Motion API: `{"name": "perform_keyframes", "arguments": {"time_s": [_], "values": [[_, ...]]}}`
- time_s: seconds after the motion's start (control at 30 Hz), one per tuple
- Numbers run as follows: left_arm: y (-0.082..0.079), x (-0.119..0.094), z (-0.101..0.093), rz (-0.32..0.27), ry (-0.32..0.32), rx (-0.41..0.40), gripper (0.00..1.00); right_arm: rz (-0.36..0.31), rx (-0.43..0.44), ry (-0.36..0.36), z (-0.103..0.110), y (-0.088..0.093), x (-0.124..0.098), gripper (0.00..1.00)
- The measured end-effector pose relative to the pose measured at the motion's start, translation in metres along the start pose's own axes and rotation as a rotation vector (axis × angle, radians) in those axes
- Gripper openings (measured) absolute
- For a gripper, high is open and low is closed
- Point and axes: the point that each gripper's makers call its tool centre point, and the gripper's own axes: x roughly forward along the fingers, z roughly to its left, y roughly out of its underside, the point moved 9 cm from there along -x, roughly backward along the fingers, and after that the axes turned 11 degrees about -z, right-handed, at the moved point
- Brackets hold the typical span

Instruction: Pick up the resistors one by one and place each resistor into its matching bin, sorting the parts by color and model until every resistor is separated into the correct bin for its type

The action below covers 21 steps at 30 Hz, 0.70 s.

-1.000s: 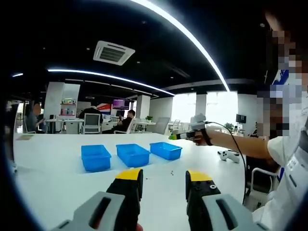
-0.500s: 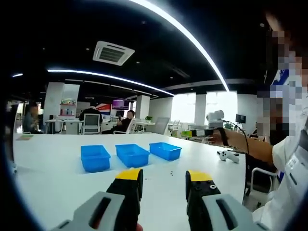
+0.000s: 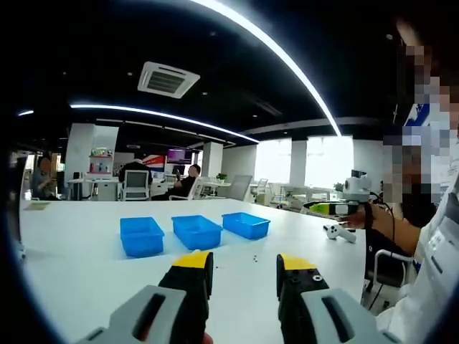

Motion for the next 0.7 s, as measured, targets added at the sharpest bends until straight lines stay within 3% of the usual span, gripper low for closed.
{"name": "perform_keyframes", "arguments": {"time_s": [0.07,0.3,0.7], "values": [[0.001,0.0,0.001,0.001,0.0,-0.002,0.37,-0.015,-0.038,0.009,0.007,0.002,-0.016,0.46],[0.003,0.002,0.0,0.009,0.003,-0.004,0.37,-0.033,-0.008,0.007,0.015,0.003,-0.038,0.47],[0.002,0.003,-0.002,0.008,-0.001,-0.002,0.37,-0.011,-0.011,-0.004,0.012,-0.001,-0.027,0.45]]}}
